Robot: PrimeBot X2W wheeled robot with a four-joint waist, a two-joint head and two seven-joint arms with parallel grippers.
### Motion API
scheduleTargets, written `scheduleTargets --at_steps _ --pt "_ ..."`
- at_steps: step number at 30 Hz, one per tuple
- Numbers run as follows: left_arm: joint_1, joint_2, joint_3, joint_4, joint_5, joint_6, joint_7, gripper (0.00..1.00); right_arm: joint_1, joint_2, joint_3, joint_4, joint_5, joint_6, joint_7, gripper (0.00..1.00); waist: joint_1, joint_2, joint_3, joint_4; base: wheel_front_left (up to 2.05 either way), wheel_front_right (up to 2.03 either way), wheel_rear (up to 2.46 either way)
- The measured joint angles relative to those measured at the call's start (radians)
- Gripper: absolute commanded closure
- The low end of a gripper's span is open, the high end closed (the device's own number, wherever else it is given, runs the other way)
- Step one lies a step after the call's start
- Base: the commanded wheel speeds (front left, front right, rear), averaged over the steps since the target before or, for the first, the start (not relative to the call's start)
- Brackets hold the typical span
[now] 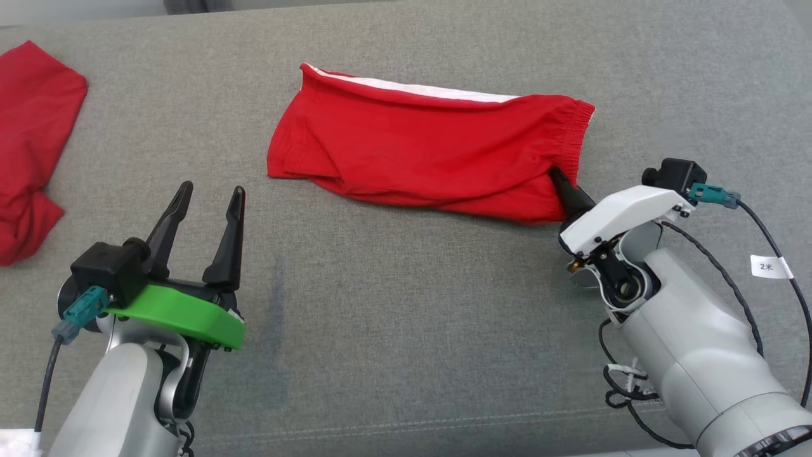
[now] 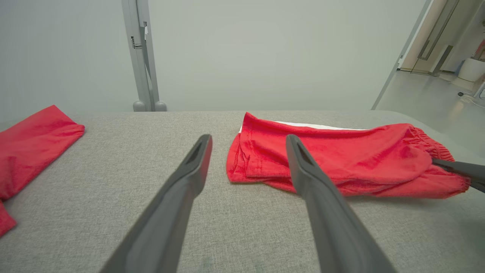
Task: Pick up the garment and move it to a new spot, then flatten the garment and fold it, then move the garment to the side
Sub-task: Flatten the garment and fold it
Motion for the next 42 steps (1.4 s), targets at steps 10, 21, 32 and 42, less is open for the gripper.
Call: scheduleTargets --at_steps 10,21,32,42 --pt "0.038 -0.008 0.000 -0.001 0.007 -0.001 0.000 0.00 0.014 -0.125 0.026 -0.001 -0.050 0.000 -0.006 1.00 0.0000 0.0000 -0.037 -0.043 0.00 0.00 0.00" --pt "0.048 -0.026 -0.013 0.000 0.007 -0.007 0.000 0.00 0.003 -0.261 0.085 -0.006 -0.148 0.000 0.017 1.00 0.0000 0.0000 -0.064 -0.058 0.00 0.00 0.00" --pt "0.051 -0.058 -0.044 0.007 0.007 -0.013 0.000 0.00 -0.111 -0.190 0.161 -0.067 -0.207 0.000 0.066 1.00 0.0000 0.0000 -0.062 -0.020 0.00 0.00 0.00" --pt "0.051 -0.085 -0.051 0.016 0.006 -0.019 0.000 0.00 -0.157 -0.123 0.196 -0.051 -0.223 -0.028 0.126 1.00 0.0000 0.0000 -0.052 0.057 0.00 0.00 0.00"
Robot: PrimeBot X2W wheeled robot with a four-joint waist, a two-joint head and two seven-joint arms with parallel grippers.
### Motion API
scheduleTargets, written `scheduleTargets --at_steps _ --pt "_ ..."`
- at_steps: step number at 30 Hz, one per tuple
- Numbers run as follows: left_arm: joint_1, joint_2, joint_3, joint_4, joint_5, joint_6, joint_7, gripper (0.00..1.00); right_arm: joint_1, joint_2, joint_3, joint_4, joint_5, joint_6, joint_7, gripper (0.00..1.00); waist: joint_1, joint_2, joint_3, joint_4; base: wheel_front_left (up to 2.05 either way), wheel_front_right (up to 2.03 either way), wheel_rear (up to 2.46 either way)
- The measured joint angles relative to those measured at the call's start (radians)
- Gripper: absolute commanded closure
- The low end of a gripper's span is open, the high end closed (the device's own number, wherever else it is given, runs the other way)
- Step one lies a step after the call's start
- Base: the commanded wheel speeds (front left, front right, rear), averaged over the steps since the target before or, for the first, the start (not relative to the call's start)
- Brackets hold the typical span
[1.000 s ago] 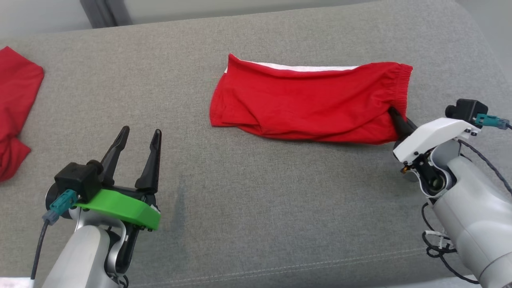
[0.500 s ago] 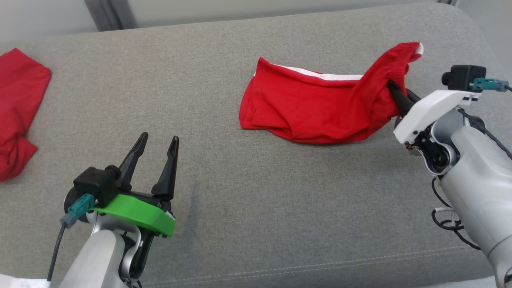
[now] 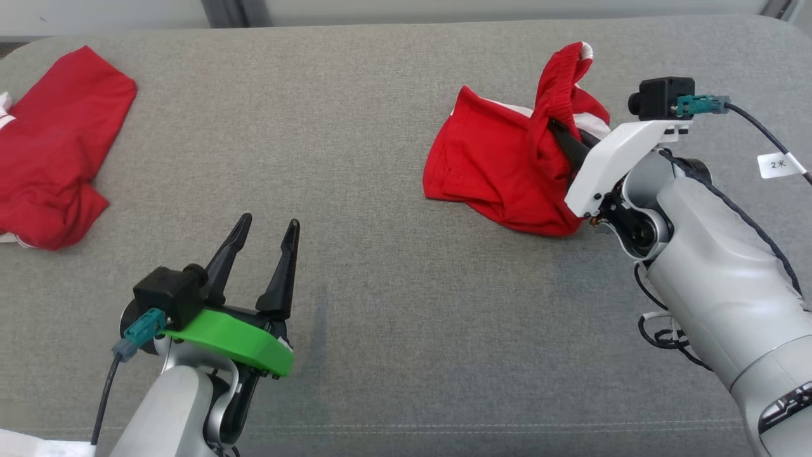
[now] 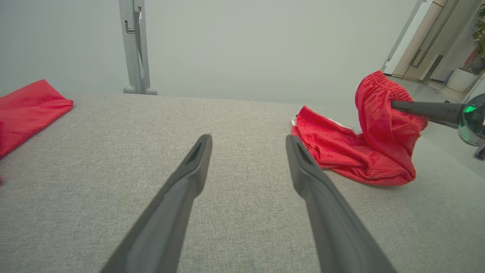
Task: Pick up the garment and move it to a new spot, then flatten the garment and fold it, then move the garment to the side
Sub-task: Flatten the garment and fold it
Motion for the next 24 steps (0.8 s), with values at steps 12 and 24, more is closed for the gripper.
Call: scheduleTargets --at_steps 12,24 --pt "0.000 -0.006 0.031 0.006 0.000 -0.003 0.000 0.00 -0.020 0.059 0.036 0.061 -0.019 -0.035 0.052 0.00 0.0000 0.0000 0.004 0.055 0.00 0.00 0.00" --pt "0.000 -0.004 0.053 0.003 0.001 -0.005 0.000 0.00 -0.043 0.102 0.042 0.049 -0.007 -0.001 0.010 0.00 0.0000 0.0000 0.017 0.023 0.00 0.00 0.00"
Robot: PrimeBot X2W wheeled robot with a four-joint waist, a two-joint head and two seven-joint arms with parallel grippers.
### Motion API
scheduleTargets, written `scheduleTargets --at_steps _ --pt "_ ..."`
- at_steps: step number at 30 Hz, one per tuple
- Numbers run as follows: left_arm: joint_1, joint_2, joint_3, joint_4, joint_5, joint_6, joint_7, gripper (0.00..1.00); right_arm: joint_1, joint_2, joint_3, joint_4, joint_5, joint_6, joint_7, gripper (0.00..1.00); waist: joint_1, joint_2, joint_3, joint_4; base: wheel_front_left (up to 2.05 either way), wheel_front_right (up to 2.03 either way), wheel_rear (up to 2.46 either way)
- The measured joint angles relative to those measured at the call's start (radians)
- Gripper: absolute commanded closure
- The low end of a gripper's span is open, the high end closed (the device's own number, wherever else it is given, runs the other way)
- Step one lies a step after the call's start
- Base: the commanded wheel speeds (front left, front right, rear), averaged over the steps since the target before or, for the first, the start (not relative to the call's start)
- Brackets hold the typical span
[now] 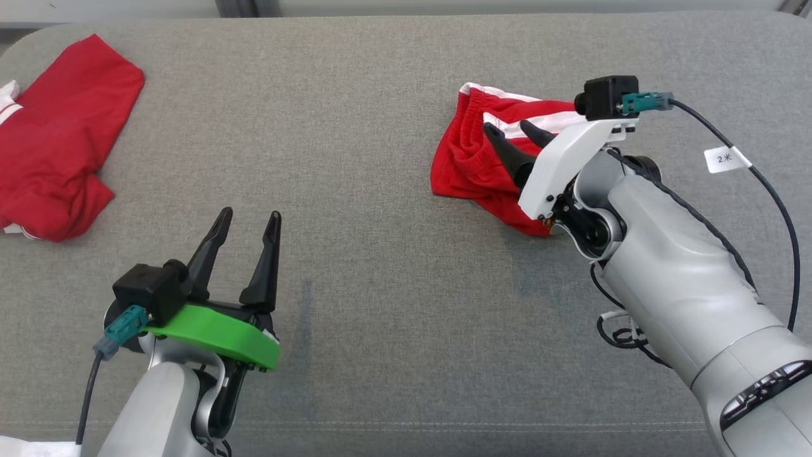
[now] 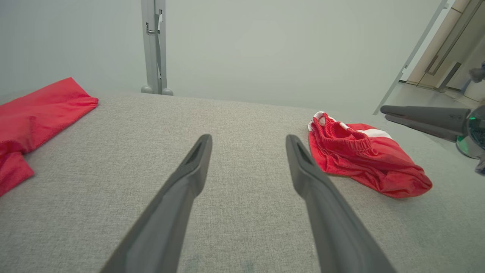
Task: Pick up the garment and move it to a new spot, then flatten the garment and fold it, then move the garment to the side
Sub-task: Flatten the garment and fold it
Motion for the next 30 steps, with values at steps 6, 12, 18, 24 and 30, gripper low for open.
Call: scheduleTargets --at_steps 6,12,18,24,30 --pt "0.000 0.000 0.001 0.000 0.002 0.000 0.000 0.00 0.011 -0.002 -0.040 -0.021 0.024 0.011 -0.087 0.00 0.0000 0.0000 -0.004 -0.009 0.00 0.00 0.00" --pt "0.000 -0.002 0.008 -0.010 -0.001 -0.003 0.000 0.00 0.060 -0.018 -0.084 -0.027 0.053 0.013 -0.174 0.00 0.0000 0.0000 -0.015 -0.026 0.00 0.00 0.00" --pt "0.000 0.003 0.007 -0.014 0.005 -0.003 0.000 0.00 0.098 -0.080 -0.059 -0.047 -0.010 0.020 -0.271 0.00 0.0000 0.0000 -0.035 -0.039 0.00 0.00 0.00" --pt "0.013 0.007 0.031 -0.014 0.007 -0.003 0.000 0.00 0.153 -0.117 -0.060 -0.073 -0.059 0.016 -0.311 0.00 0.0000 0.0000 -0.055 -0.056 0.00 0.00 0.00" --pt "0.053 0.008 0.043 -0.015 0.025 -0.003 0.000 0.00 0.235 -0.131 -0.104 -0.108 -0.075 -0.044 -0.312 0.00 0.0000 0.0000 -0.079 -0.081 0.00 0.00 0.00"
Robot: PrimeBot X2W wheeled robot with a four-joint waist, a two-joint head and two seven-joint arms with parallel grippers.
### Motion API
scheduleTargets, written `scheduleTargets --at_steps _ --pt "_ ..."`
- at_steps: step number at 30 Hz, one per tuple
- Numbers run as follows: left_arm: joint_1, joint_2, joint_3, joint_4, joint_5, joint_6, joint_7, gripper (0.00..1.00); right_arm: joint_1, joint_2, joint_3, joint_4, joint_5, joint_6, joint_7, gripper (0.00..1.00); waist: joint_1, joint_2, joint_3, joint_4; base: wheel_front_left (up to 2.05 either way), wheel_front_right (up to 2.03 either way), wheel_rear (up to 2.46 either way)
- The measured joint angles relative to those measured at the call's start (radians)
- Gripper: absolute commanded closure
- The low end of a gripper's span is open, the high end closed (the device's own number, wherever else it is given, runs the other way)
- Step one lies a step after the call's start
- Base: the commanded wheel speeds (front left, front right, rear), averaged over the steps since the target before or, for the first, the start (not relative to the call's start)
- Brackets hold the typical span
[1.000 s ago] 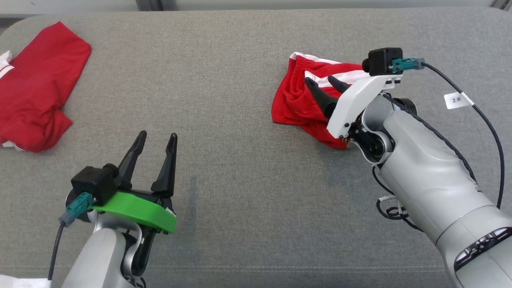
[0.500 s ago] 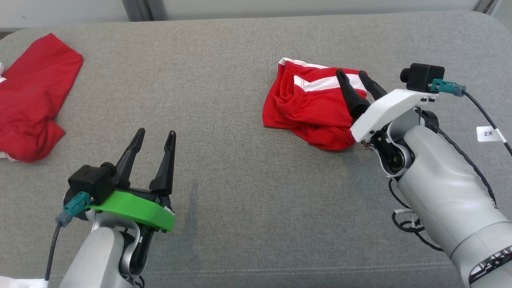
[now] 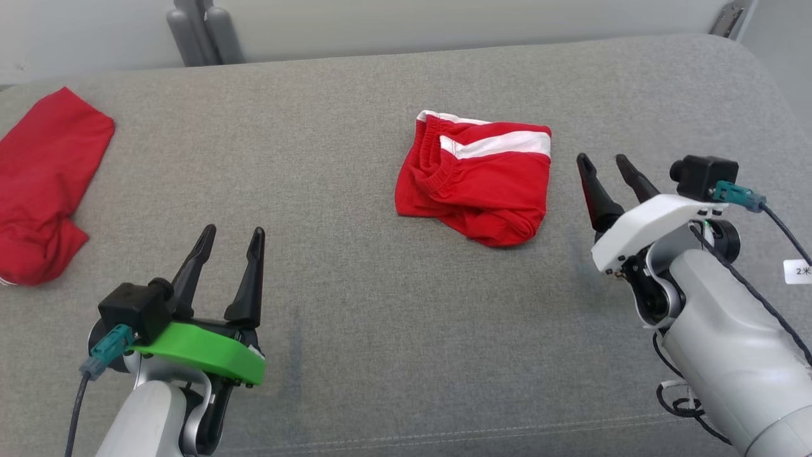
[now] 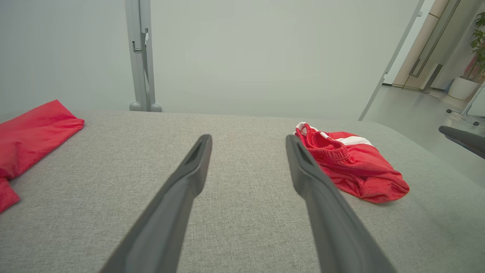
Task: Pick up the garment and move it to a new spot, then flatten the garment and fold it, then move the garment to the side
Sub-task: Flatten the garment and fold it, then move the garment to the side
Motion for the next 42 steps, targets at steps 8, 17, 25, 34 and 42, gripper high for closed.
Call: scheduleTargets --at_steps 8,17,25,34,42 --pt "0.007 -0.007 -0.006 -0.013 0.005 0.000 0.000 0.00 0.074 0.005 -0.115 -0.063 0.027 -0.026 0.001 0.00 0.0000 0.0000 -0.010 -0.019 0.00 0.00 0.00" --pt "0.007 -0.010 -0.020 -0.014 0.010 0.000 0.000 0.00 0.113 0.061 -0.152 -0.027 0.123 0.006 0.001 0.00 0.0000 0.0000 0.002 -0.001 0.00 0.00 0.00" --pt "0.007 -0.013 -0.029 -0.016 0.012 0.000 0.000 0.00 0.068 0.081 -0.147 0.054 0.154 0.000 0.077 0.00 0.0000 0.0000 0.023 0.033 0.00 0.00 0.00" --pt "0.005 -0.014 -0.035 -0.021 0.012 0.000 0.000 0.00 -0.048 0.077 -0.164 0.137 0.179 -0.064 0.198 0.00 0.0000 0.0000 0.064 0.075 0.00 0.00 0.00" --pt "-0.017 -0.019 -0.035 -0.022 0.011 0.000 0.000 0.00 -0.111 0.062 -0.172 0.201 0.195 -0.089 0.281 0.00 0.0000 0.0000 0.113 0.121 0.00 0.00 0.00"
